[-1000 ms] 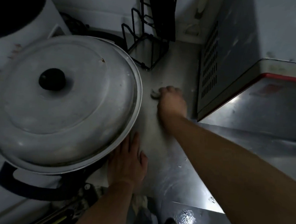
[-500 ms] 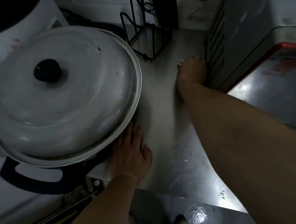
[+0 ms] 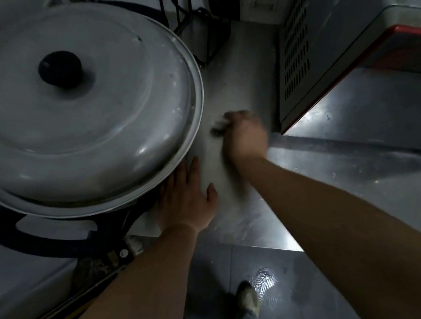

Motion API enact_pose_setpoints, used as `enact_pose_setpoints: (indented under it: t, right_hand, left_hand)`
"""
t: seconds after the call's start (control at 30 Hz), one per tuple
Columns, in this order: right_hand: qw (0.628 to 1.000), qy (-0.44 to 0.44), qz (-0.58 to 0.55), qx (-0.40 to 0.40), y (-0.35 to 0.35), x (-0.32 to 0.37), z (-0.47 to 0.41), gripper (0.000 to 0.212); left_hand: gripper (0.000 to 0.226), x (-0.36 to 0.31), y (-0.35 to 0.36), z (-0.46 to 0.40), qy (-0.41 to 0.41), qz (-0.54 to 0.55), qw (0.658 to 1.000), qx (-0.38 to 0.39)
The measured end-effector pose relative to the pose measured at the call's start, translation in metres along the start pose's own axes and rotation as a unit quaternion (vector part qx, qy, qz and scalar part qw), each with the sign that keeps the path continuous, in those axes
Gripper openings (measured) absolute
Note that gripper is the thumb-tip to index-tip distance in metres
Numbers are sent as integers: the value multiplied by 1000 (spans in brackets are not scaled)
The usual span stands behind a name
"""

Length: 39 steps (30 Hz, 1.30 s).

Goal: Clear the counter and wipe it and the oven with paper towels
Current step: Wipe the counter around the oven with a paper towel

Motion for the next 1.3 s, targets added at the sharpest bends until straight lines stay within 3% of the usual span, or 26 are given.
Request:
enact_pose_setpoints:
  t: [0.1, 0.27, 0.43, 0.53, 0.6, 0.67, 0.77, 0.87, 0.93, 1.0, 1.07, 1.17, 1.23, 1.3]
  right_hand:
    - [996, 81, -25, -29, -12, -7, -61, 35]
    - [997, 74, -19, 30, 15, 15, -113, 30]
    - [993, -92, 9, 69, 33, 60, -46, 27]
    - [975, -209, -26, 69, 28, 61, 13, 39]
    - [965, -234, -24, 114, 27, 50, 38, 37]
    - [952, -267, -11, 148, 19, 38, 58, 32]
    - [933, -303, 6, 192, 1, 16, 88, 35]
    - [954, -217, 5, 208, -23, -10, 89, 36]
    - [975, -134, -28, 175, -45, -13, 74, 32]
    - [992, -66, -76, 76, -70, -10, 43, 29]
    - [997, -12, -76, 19, -79, -7, 9, 29]
    - [998, 7, 3, 63, -60, -6, -31, 36]
    - [990, 2, 56, 129, -39, -9, -37, 42]
    - [988, -12, 80, 135, -20, -18, -31, 42]
  left_hand:
    - [78, 0, 0, 0, 4, 10, 1000, 13]
    - [81, -2, 0, 1, 20, 25, 999, 41]
    - [84, -2, -2, 0, 35, 28, 999, 1]
    - [90, -4, -8, 2, 57, 53, 996, -31]
    - [92, -6, -14, 7, 68, 90, 992, -62]
    - [82, -1, -22, 13, 61, 148, 982, -102]
    - [34, 7, -29, 43, 137, 147, 967, -154]
    - [21, 6, -20, 78, 208, 107, 968, -94]
    - [9, 15, -28, 62, 126, 145, 979, -66]
    - [11, 22, -41, 28, 47, 188, 979, -58]
    - [24, 16, -37, 11, 49, 150, 987, -19]
    - [57, 4, -15, 27, 109, 26, 994, -3]
    - [66, 8, -9, 34, 116, -15, 993, -7]
    - [72, 6, -2, 28, 121, -36, 992, 6]
Point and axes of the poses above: each hand's wrist, its own z-axis away from the middle knuckle, its own y-axis out of the palm, x = y × z, the point moved 8 cm from there along -z, towards the middle knuckle, and after that the axes turned 3 degrees about y, right-handed, at the moved point
